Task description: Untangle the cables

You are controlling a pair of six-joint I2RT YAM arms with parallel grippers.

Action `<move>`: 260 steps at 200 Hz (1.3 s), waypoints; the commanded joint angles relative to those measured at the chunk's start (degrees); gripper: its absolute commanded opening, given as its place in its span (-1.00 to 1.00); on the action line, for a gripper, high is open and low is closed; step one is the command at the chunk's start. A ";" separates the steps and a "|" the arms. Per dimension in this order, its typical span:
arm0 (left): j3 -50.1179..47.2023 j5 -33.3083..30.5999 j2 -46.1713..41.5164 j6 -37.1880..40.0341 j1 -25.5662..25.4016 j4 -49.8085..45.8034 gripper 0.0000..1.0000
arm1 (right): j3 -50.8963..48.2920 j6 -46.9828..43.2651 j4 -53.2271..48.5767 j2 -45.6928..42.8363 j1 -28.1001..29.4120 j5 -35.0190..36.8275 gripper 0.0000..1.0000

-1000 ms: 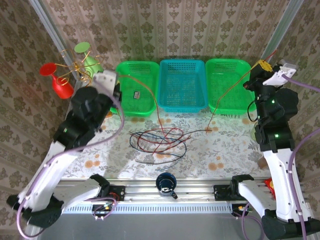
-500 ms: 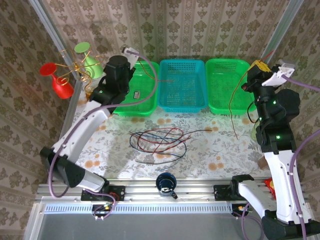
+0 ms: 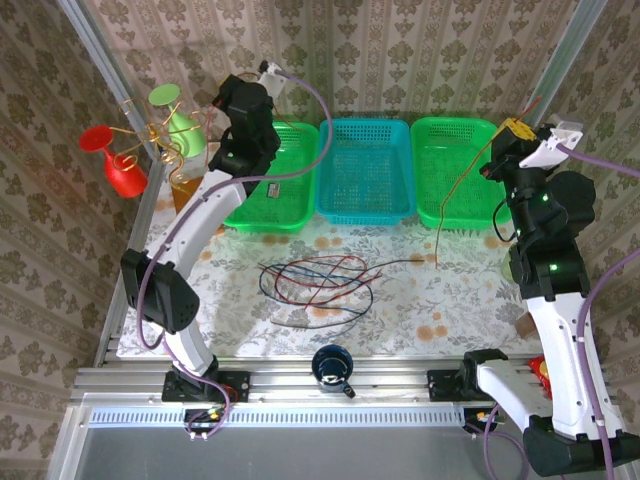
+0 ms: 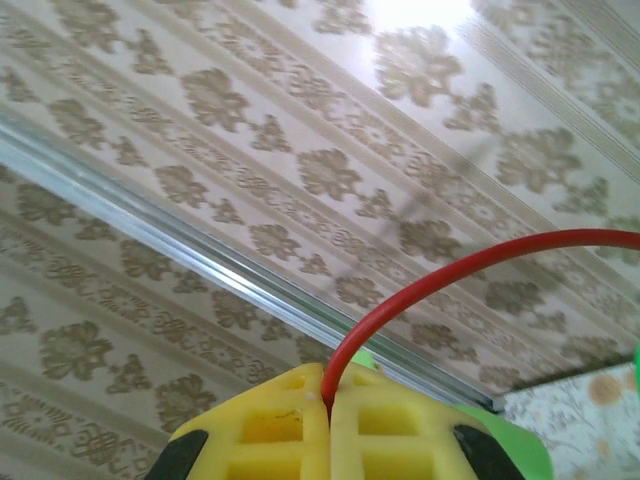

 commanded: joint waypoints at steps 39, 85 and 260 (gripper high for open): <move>-1.95 -0.76 -0.70 -1.80 2.09 -5.75 -1.00 | 1.63 0.80 1.36 0.92 -0.02 -1.45 -1.00; -9.59 -0.86 0.48 -2.25 5.90 -4.38 -1.00 | 2.88 0.00 0.08 0.73 -0.07 -1.75 -1.00; 5.32 26.83 22.13 -40.08 6.52 -46.38 -0.96 | 3.02 1.95 -3.59 -2.20 -0.03 -3.32 -1.00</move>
